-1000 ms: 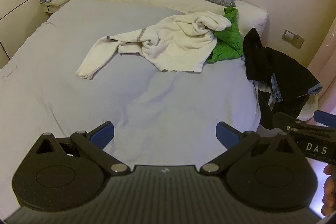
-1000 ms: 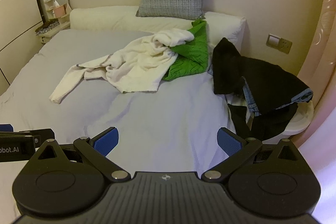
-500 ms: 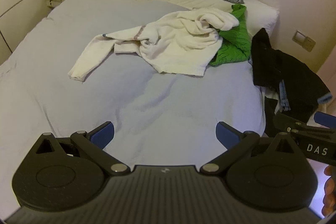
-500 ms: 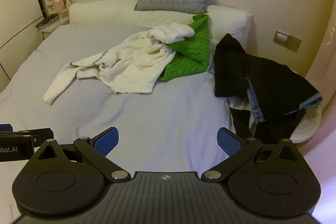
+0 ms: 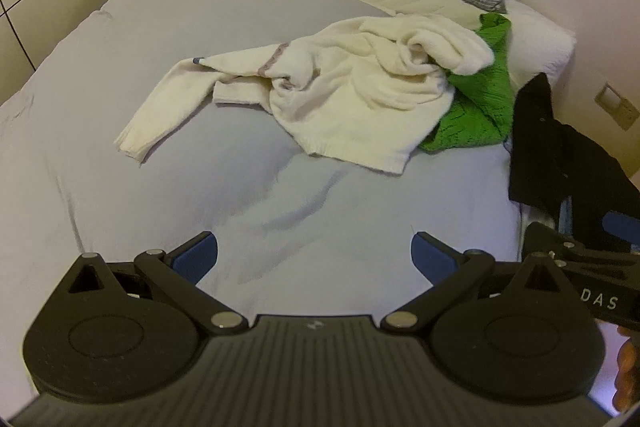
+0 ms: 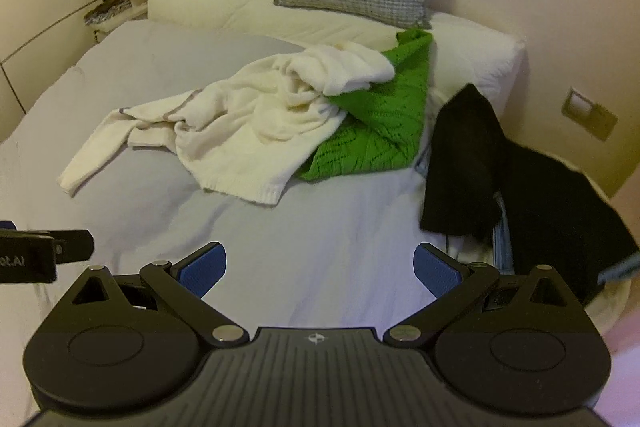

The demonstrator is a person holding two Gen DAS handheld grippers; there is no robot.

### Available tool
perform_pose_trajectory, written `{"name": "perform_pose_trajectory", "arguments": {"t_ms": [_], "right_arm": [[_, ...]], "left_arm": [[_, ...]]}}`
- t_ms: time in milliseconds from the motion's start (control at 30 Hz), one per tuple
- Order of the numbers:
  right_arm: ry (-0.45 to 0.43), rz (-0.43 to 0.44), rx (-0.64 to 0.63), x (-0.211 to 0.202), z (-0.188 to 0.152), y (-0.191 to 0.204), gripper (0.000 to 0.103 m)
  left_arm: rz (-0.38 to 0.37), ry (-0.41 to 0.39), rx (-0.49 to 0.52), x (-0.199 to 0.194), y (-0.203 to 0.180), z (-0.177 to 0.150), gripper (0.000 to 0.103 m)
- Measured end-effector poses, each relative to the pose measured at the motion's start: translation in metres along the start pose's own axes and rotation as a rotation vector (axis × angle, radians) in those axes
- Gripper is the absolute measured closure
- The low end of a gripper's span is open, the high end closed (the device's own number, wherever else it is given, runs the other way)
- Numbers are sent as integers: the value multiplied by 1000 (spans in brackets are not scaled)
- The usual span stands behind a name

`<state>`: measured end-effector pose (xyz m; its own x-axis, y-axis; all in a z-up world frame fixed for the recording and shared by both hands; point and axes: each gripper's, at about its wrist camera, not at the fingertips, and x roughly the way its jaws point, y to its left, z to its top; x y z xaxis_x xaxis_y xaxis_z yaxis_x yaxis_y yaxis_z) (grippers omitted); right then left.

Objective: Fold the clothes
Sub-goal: 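Reach both grippers to the cream sweater and close on its fabric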

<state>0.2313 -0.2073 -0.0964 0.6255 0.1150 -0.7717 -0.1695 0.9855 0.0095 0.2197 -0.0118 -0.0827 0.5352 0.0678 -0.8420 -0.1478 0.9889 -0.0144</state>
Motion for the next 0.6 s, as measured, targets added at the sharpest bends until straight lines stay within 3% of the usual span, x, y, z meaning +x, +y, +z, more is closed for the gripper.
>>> {"name": "perform_pose_trajectory", "arguments": {"t_ms": [200,333,600], "right_arm": [[-67,-4,-130,31,1,-2,0],[-104,-49,-330,62,-7,3,3],[-153,-68,-602,124,-17,12,10]], "left_arm": [[20,28,-2,34,-3,6,2],[13,77,16,64,-5,7,16],[-24,161,-33,129,-2,18,34]]}}
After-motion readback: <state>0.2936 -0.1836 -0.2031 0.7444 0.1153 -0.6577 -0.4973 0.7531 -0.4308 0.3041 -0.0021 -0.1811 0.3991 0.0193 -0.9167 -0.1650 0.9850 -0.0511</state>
